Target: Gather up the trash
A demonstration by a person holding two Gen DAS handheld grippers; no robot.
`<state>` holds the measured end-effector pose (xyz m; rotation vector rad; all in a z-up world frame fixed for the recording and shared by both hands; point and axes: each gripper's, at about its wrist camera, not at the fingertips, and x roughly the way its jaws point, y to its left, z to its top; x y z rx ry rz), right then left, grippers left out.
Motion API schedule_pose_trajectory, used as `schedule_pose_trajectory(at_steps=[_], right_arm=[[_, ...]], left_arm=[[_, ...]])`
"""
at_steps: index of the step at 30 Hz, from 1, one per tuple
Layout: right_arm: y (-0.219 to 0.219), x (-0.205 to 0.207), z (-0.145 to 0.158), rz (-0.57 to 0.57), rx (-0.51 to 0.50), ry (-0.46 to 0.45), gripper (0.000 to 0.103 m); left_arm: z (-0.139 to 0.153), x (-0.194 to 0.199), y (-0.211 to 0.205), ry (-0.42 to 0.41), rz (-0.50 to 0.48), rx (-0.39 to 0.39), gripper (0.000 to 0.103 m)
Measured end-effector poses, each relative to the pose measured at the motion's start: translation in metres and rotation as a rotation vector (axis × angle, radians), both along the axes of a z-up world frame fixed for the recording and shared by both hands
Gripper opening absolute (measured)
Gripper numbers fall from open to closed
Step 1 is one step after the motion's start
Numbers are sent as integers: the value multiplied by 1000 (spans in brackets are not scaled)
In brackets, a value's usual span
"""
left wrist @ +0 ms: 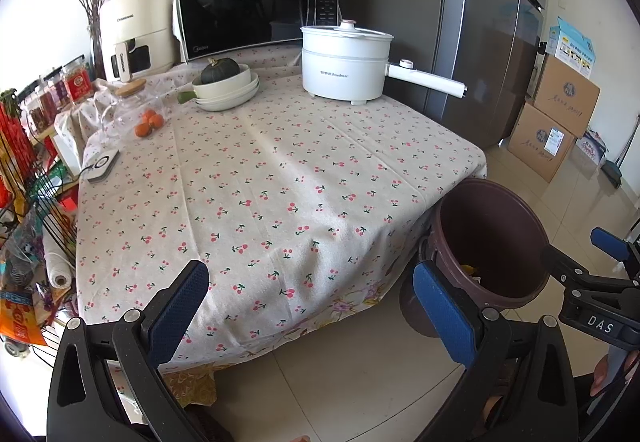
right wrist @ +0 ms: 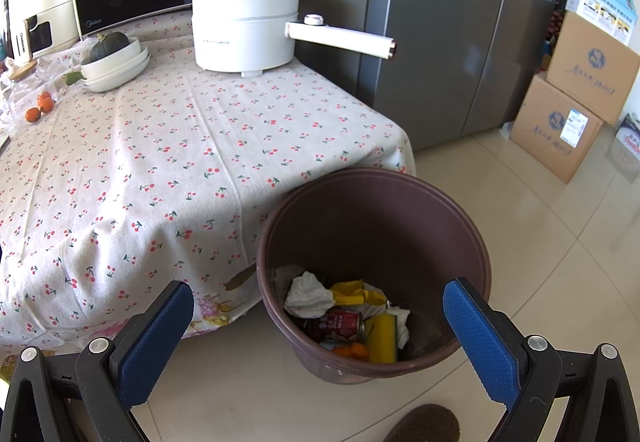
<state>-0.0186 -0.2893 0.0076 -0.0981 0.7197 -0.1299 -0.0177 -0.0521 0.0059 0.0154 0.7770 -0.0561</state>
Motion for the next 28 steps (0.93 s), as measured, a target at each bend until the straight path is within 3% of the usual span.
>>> schedule_pose_trajectory(at_steps=[24, 28], right_arm=[[-4, -3, 2, -29, 11, -32, 102], [-2, -4, 1, -26, 10, -39, 102]], left_arm=[[0, 0, -3, 0, 1, 6, 103], [1, 1, 5, 32, -19, -40, 103]])
